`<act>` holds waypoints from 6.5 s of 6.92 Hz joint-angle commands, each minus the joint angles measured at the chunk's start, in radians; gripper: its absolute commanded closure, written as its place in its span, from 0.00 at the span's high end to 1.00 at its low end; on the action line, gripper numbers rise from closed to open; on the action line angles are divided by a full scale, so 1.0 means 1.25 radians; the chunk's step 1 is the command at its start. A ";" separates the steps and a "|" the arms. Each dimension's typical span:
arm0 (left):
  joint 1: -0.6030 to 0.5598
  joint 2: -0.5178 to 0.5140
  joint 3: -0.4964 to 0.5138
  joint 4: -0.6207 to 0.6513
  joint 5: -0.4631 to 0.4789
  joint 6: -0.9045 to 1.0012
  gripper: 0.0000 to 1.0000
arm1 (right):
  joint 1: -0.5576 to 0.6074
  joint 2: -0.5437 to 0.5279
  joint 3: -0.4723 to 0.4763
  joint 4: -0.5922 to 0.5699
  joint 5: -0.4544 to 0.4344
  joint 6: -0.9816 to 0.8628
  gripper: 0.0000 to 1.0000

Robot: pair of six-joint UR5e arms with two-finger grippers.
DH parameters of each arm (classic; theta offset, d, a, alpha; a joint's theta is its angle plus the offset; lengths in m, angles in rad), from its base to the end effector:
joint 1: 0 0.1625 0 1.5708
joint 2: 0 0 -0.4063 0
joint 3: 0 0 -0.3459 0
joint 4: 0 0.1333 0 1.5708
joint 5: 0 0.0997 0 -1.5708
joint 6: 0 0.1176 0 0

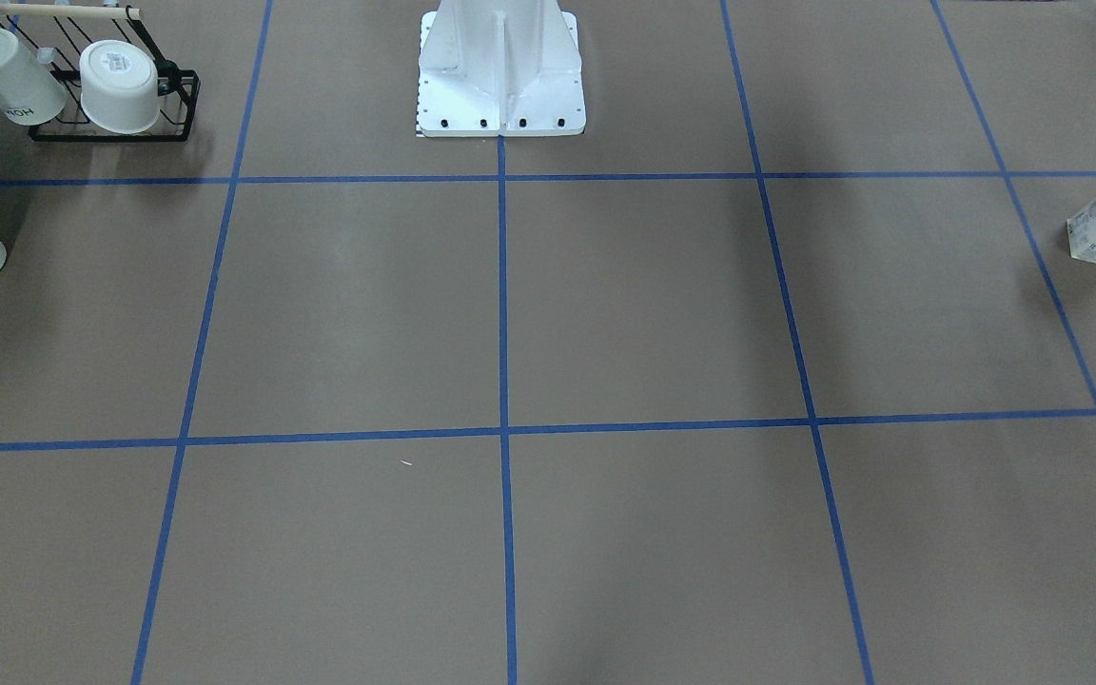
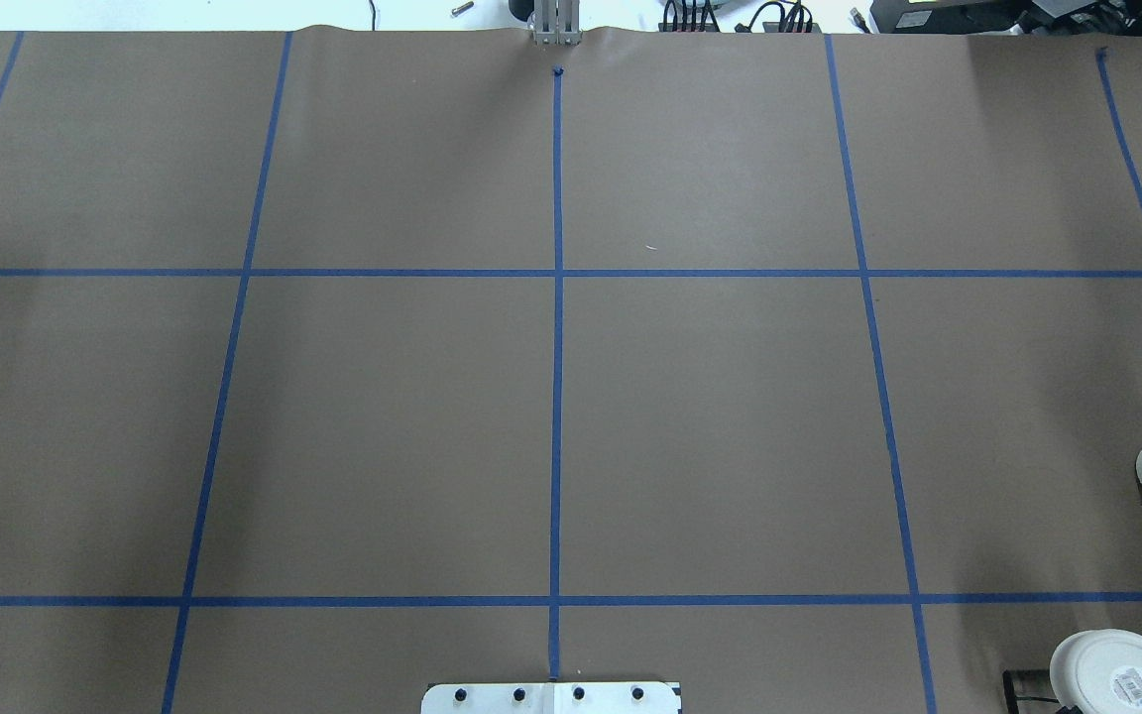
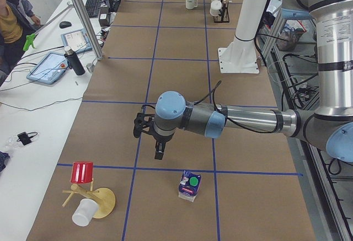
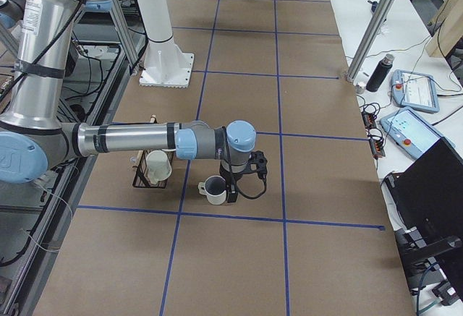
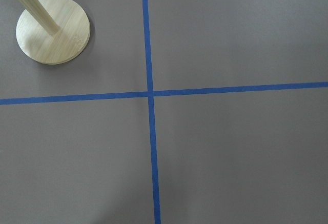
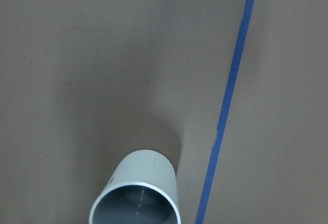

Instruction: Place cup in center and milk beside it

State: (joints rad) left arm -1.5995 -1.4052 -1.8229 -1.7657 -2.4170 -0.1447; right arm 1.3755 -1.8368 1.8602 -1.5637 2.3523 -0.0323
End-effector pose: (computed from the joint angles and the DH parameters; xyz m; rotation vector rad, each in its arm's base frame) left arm -0.0566 -0.3936 0.5806 0.2151 0.8539 -0.0430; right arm -0.0167 -0.3445 0.6268 -0.0349 -0.7830 -0.2278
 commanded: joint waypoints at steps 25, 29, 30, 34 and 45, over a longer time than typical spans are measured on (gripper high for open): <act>-0.052 0.112 -0.022 -0.017 0.149 0.312 0.98 | -0.467 1.061 -0.658 0.232 -0.169 1.040 1.00; -0.045 0.166 0.048 -0.061 0.047 0.336 0.98 | -0.435 1.014 -0.655 0.301 -0.116 1.042 1.00; -0.043 0.166 0.051 -0.063 0.044 0.338 0.98 | -0.436 1.009 -0.655 0.311 -0.116 1.046 1.00; -0.025 0.157 0.079 -0.063 0.068 0.327 0.98 | -0.438 0.997 -0.649 0.313 -0.117 1.042 1.00; 0.014 -0.249 -0.055 0.414 -0.002 0.150 0.00 | -0.344 0.850 -0.465 0.308 0.015 1.036 1.00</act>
State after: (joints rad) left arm -1.5859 -1.4349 -1.8250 -1.5750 -2.4056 0.1490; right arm 0.8975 -0.6661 1.1530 -1.1752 2.2802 1.2664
